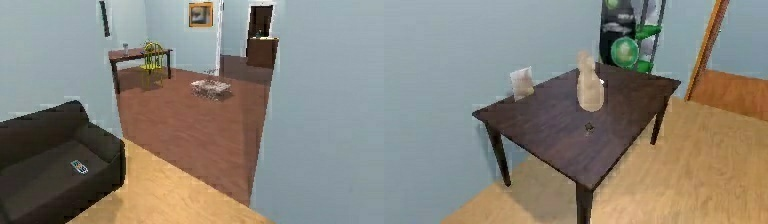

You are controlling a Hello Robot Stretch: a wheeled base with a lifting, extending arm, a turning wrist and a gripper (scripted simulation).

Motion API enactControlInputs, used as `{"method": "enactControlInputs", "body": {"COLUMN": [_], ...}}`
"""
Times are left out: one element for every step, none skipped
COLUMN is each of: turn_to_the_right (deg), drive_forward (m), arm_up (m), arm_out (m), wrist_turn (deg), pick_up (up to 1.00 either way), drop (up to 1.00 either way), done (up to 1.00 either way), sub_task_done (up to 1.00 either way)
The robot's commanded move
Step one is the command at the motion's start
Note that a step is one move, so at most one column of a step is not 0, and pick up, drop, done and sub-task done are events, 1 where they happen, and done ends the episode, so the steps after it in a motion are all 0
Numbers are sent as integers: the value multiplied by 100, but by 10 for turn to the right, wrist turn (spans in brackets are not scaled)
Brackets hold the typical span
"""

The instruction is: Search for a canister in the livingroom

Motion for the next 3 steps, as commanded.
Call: {"method": "enactControlInputs", "body": {"turn_to_the_right": [-30,0,-60], "drive_forward": [0,100,0], "arm_up": [0,0,0], "arm_out": [0,0,0], "wrist_turn": [0,0,0], "pick_up": [0,0,0], "drop": [0,0,0], "done": [0,0,0], "sub_task_done": [0,0,0]}}
